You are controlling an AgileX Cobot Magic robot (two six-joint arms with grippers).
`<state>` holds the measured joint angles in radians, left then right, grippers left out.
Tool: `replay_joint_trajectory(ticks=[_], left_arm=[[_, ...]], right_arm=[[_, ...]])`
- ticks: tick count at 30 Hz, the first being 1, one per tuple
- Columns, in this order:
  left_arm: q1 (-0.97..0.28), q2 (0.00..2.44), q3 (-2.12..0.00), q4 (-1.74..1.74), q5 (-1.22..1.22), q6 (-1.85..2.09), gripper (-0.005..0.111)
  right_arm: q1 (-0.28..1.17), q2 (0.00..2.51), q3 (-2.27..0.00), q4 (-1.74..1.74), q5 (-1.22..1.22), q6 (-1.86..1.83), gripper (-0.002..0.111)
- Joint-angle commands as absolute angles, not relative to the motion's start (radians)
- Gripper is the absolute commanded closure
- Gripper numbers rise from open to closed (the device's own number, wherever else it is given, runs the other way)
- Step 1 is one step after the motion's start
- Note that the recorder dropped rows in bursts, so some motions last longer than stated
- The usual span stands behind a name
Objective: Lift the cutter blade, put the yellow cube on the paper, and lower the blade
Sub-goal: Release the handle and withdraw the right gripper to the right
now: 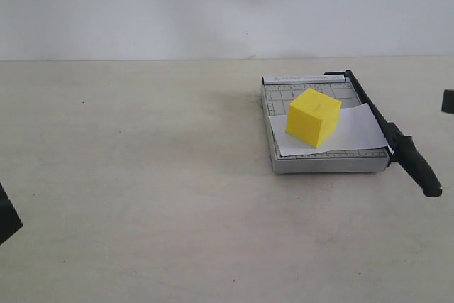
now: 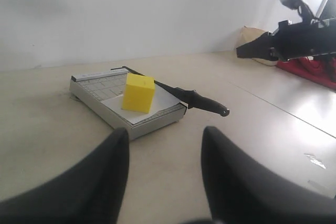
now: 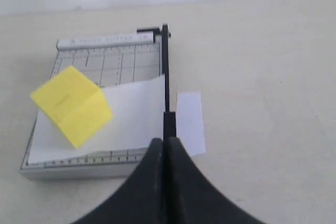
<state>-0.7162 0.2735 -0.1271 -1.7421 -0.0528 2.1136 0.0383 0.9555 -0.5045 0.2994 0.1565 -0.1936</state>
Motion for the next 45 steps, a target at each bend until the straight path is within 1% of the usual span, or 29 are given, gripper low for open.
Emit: replay_joint_trajectory(ticks=[1, 7, 12, 20, 35, 41, 45], left_arm=[[-0.719, 0.268, -0.123, -1.744, -0.086, 2.108, 0.064], [-0.719, 0.268, -0.123, -1.744, -0.164, 2.111, 0.064], [-0.719, 0.268, -0.123, -1.744, -0.155, 2.109, 0.064], [-0.719, 0.268, -0.123, -1.744, -0.131, 2.109, 0.064], [-0.719, 0.268, -0.123, -1.744, -0.131, 2.109, 0.064], [-0.719, 0.266, -0.113, -1.744, -0.131, 2.109, 0.064], [-0.717, 0.210, -0.066, -1.744, -0.131, 2.109, 0.064]], right_arm=[[0.033, 0.914, -0.501, 0.304, 0.146, -0.194, 0.109], [0.033, 0.914, -0.501, 0.311, 0.117, -0.192, 0.109], [0.033, 0.914, -0.501, 0.311, 0.058, -0.190, 0.109], [0.033, 0.890, -0.501, 0.311, 0.028, -0.190, 0.109], [0.033, 0.890, -0.501, 0.311, 0.028, -0.190, 0.109], [0.035, 0.751, -0.498, 0.311, 0.028, -0.192, 0.109], [0.035, 0.651, -0.498, 0.311, 0.028, -0.192, 0.109]])
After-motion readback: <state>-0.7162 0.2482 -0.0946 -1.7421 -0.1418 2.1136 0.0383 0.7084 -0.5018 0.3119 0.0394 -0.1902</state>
